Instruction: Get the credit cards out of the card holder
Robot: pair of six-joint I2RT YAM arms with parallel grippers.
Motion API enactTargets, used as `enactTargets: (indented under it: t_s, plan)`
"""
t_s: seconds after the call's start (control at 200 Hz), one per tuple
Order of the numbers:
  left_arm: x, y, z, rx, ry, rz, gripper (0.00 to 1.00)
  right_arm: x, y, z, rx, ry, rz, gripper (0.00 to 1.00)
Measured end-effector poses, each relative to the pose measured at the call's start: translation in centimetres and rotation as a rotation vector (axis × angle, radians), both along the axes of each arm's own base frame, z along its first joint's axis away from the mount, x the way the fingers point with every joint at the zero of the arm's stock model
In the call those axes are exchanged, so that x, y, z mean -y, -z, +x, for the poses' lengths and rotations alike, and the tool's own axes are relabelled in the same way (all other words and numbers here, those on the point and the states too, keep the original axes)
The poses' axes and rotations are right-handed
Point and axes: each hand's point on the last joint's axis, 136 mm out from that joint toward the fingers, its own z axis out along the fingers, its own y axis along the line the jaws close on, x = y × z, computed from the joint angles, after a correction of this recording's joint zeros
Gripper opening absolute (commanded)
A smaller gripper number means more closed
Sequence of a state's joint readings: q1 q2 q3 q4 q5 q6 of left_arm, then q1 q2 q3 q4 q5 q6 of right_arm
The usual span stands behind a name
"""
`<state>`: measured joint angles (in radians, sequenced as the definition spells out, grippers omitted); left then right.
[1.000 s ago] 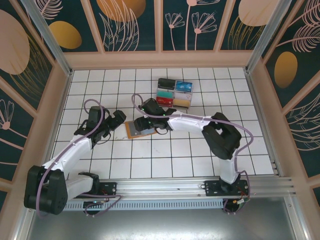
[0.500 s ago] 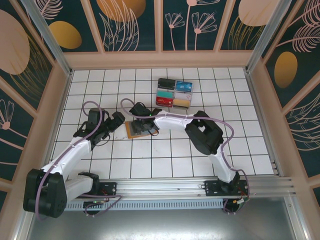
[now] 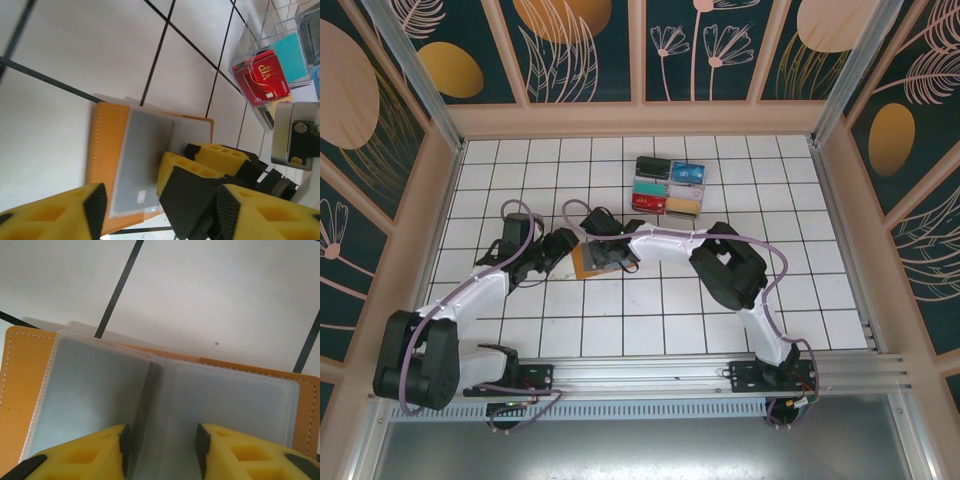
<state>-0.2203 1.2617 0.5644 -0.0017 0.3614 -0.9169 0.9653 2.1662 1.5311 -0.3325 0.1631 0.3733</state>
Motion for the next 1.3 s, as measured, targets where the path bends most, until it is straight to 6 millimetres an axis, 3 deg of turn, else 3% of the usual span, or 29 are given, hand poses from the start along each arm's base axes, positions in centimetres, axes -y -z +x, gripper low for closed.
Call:
enactTargets:
  t_s: [0.14,0.35,0.656,0.841,1.091,1.301]
  plan:
    - [1.1,1.4,0.0,-0.035,0.041,-0.044,0.47,0.2,0.0,0.1,-0.002,0.001,0.021,0.38]
    - [1.8,3.2,-0.1,-0.08,0.071,-0.076,0.45,0.3,-0.1,0.2,-0.026,-0.007,0.072,0.36]
    - [2.1,5.8,-0.7,-0.161,0.083,-0.077,0.51,0.1,-0.3,0.2,-0.066,-0.019,0.118,0.36]
    - [2.3,5.8,-0.4,-0.158,0.089,-0.08,0.52,0.1,-0.4,0.2,-0.098,-0.015,0.165,0.36]
    - [3.6,5.5,-0.3,-0.141,0.136,-0.124,0.35,0.5,-0.7,0.3,-0.167,-0.005,0.277,0.36]
    - [4.5,4.3,0.2,-0.095,0.172,-0.169,0.34,0.8,-1.0,-0.1,-0.24,0.0,0.354,0.36]
